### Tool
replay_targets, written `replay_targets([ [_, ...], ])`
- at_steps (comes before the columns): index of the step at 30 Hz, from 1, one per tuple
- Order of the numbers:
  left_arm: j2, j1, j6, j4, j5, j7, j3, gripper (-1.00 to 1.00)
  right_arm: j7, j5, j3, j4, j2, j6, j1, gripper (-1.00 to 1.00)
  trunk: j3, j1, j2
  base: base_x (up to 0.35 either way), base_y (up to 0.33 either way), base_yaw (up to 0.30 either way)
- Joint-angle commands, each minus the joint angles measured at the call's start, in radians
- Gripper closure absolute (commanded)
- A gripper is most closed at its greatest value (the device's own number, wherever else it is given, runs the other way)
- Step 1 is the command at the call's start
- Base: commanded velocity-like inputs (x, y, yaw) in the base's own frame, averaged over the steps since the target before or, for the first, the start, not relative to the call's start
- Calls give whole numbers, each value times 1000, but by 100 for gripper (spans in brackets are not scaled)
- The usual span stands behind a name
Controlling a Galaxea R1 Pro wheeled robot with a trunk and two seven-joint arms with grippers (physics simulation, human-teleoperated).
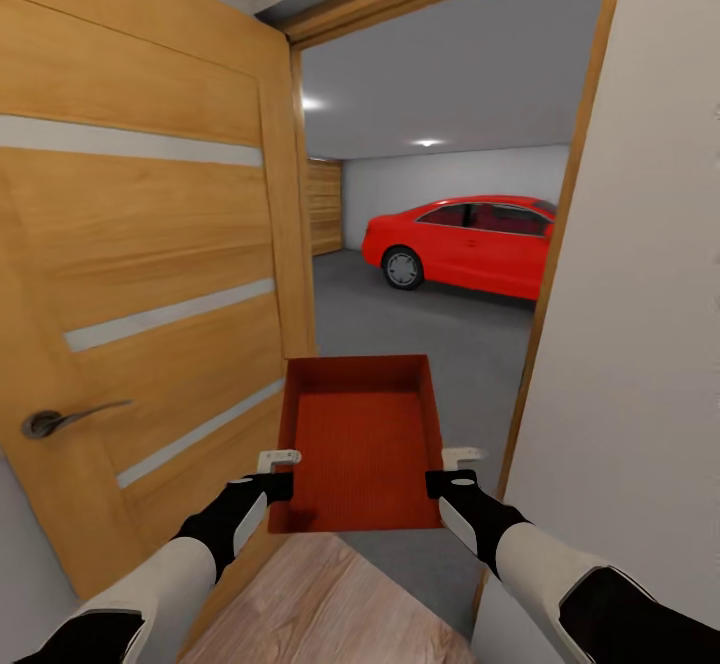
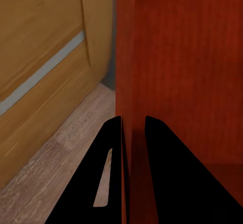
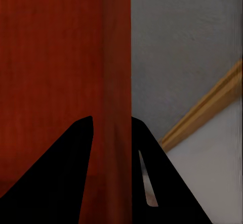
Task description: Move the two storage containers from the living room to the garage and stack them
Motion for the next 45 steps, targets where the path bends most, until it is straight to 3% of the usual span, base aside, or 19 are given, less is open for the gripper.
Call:
replay_targets([
  [1, 0, -1, -6, -5, 19, 8, -17, 100, 24, -38, 31, 1, 0, 7, -1, 100, -2, 1, -2, 77, 80, -243],
  [14, 0, -1, -6, -5, 19, 8, -17, 100, 24, -38, 31, 1, 0, 7, -1, 100, -2, 1, -2, 76, 79, -235],
  [35, 0, -1, -7, -5, 19, 8, -17, 100, 24, -38, 31, 1, 0, 7, -1, 100, -2, 1, -2, 116, 126, -13],
  [45, 0, -1, -7, -5, 19, 8, -18, 100, 24, -38, 31, 1, 0, 7, -1, 100, -2, 1, -2, 10, 9, -167],
])
